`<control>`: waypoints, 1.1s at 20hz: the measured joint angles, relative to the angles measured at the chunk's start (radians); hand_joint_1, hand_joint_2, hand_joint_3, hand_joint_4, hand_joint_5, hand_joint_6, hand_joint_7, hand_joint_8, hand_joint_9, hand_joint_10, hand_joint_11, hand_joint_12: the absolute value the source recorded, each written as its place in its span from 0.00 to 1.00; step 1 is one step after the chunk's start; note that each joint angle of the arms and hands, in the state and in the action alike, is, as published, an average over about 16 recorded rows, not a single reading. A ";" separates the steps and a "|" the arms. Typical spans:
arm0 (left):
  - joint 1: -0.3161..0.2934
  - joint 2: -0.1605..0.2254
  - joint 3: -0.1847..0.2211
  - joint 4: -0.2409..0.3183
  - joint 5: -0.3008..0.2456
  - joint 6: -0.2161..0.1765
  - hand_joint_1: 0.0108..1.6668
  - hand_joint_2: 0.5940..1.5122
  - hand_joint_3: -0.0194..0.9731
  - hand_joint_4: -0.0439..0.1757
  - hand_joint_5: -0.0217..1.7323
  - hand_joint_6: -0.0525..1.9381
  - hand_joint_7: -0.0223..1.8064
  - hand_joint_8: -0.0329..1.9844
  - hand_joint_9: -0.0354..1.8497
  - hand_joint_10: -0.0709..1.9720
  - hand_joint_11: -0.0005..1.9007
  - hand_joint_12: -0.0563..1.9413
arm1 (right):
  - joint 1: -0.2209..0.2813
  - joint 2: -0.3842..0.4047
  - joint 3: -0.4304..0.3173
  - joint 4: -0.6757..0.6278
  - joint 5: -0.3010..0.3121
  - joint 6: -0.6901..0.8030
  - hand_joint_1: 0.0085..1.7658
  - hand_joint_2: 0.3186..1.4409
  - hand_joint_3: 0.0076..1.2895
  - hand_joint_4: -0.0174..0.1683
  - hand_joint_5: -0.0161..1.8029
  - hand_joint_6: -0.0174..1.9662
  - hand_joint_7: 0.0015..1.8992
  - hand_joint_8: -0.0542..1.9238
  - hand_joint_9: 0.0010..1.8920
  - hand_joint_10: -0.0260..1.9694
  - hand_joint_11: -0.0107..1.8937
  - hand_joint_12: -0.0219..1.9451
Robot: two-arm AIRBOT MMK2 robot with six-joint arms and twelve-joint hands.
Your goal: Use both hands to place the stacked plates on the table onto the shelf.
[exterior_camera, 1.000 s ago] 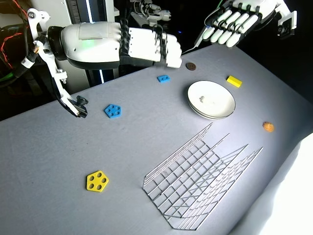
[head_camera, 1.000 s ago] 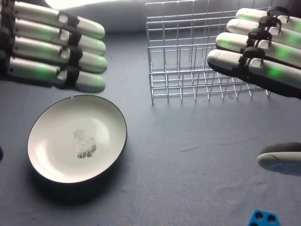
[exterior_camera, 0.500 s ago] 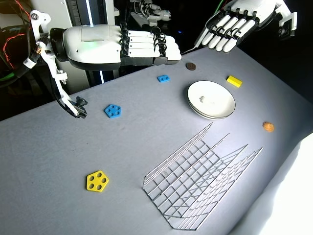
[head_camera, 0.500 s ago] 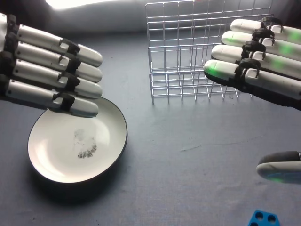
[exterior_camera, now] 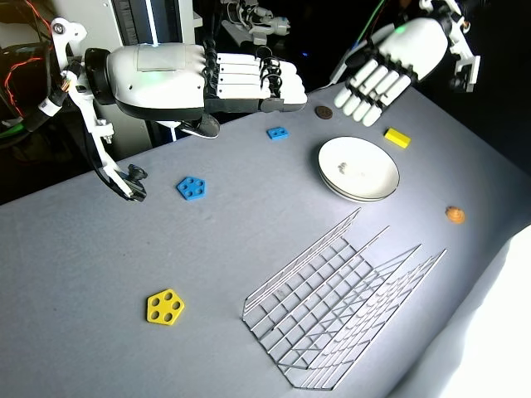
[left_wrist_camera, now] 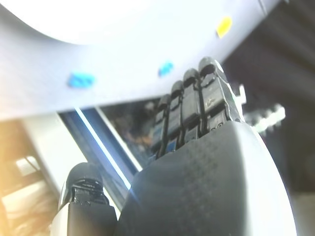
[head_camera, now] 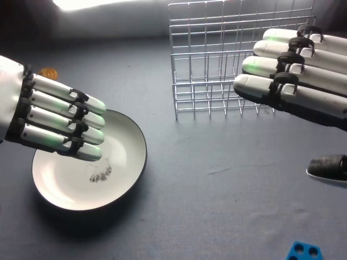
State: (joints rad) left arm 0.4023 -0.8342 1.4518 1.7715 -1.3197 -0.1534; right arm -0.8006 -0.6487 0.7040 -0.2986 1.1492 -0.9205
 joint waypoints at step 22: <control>0.379 -0.148 0.248 -0.180 0.055 0.154 0.00 0.54 0.04 0.19 0.05 0.03 0.05 0.02 0.05 0.04 0.01 0.06 | -0.004 0.000 0.000 -0.024 0.001 -0.006 0.74 0.62 0.00 0.10 0.03 0.02 0.01 0.04 0.01 0.02 0.01 0.25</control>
State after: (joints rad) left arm 0.7817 -0.9823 1.7002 1.5912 -1.2647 0.0008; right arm -0.8043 -0.6487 0.7044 -0.3229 1.1505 -0.9267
